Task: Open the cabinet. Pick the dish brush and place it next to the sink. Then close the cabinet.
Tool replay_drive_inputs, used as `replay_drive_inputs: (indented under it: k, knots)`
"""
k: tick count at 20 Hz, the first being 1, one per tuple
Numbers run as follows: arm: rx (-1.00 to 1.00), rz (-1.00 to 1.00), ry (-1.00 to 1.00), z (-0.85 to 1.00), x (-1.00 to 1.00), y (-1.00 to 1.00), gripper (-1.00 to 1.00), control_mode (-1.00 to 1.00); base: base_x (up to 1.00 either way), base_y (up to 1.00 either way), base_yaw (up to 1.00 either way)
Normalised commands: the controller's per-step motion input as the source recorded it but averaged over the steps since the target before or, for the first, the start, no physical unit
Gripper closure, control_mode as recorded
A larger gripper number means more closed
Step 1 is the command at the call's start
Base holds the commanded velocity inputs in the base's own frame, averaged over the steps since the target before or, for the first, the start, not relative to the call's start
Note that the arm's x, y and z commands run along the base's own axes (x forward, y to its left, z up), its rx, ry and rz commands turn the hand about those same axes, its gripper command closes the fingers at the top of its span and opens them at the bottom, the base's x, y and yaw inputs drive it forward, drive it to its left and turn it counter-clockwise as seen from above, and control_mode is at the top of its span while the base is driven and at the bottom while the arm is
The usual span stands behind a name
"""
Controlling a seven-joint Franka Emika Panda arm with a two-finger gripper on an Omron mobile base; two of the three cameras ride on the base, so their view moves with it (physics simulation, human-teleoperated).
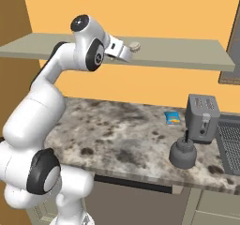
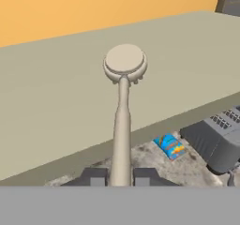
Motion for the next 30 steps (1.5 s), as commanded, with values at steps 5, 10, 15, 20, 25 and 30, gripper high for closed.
replay_drive_inputs:
  k: [5,10,15,20,25,30]
  knots:
    - [0.00,0.05,-0.01,0.02,-1.00,0.00,1.00,-1.00,0.00,0.00,0.00]
    - [0.00,0.11,0.00,0.05,-1.00,0.00,1.00,-1.00,0.00,0.00,0.00]
    - [0.00,0.13,0.00,0.02,-1.00,0.01,1.00,-1.00,0.00,0.00,0.00]
    - [0.00,0.12,0.00,0.00,-1.00,0.08,1.00,-1.00,0.00,0.00,0.00]
    - [0.00,0.08,0.01,-0.01,-0.93,0.29,1.00,-1.00,0.00,0.00,0.00]
    - [0.00,0.07,0.01,0.00,-0.82,0.36,1.00,-1.00,0.00,0.00,0.00]
